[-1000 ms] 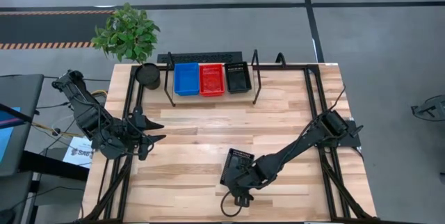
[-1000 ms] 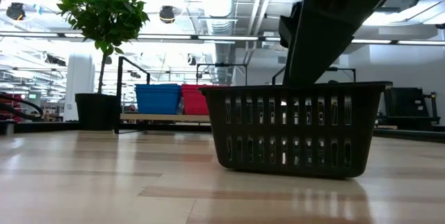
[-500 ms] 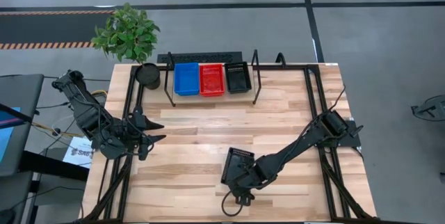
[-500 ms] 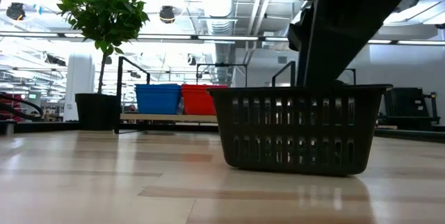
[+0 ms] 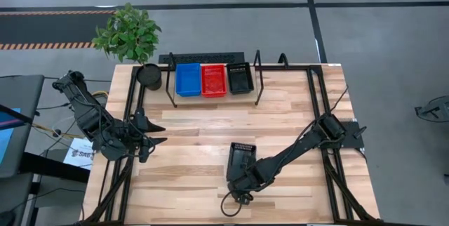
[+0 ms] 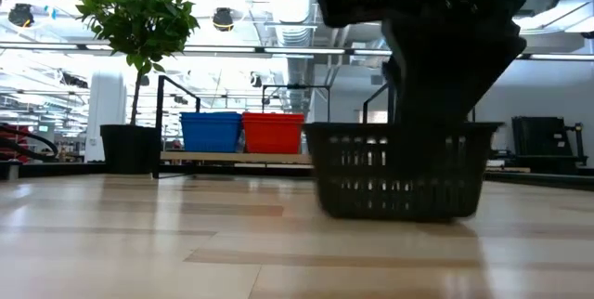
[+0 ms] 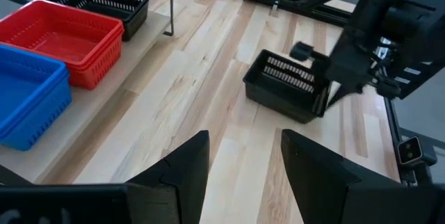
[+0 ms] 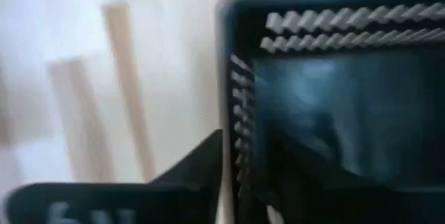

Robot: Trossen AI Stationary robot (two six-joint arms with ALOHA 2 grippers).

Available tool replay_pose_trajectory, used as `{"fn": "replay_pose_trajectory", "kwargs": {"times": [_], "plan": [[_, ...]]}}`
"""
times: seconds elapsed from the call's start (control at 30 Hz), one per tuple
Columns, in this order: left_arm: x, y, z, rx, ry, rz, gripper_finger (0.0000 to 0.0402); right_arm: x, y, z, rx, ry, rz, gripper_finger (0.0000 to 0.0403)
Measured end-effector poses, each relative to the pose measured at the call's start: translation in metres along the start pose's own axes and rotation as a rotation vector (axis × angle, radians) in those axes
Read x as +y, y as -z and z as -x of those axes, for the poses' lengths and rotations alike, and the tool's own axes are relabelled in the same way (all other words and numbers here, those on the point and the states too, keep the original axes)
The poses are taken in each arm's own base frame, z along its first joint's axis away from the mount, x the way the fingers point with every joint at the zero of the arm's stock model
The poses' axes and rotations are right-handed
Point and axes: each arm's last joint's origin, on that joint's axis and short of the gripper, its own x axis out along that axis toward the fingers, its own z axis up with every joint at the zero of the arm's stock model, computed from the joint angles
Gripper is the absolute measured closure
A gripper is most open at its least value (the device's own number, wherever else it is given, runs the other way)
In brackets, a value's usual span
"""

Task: Stack baskets on shelf by color
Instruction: Stack the black bin on the black bin on the shelf

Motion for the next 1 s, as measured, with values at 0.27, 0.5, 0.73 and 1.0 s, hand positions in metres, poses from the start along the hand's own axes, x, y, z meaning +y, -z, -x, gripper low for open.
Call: {"fn": "replay_pose_trajectory", "kwargs": {"times": [0.27, 0.5, 0.73, 1.0], "plan": [[0.000, 0.000, 0.000, 0.000, -0.001, -0.001, 0.0234, -0.008, -0.009, 0.008, -0.001, 0.003, 0.069, 0.0387], [0.000, 0.000, 0.000, 0.000, -0.004, -0.004, 0.0234, -0.022, -0.040, 0.081, -0.057, 0.033, 0.278, 0.0393], [0.001, 0.000, 0.000, -0.013, -0.016, -0.034, 0.0234, -0.094, -0.068, 0.174, -0.231, 0.292, 0.407, 0.0397], [0.001, -0.001, 0.000, -0.028, -0.028, -0.068, 0.0234, -0.207, -0.105, 0.192, -0.200, 0.450, 0.479, 0.0392]]}}
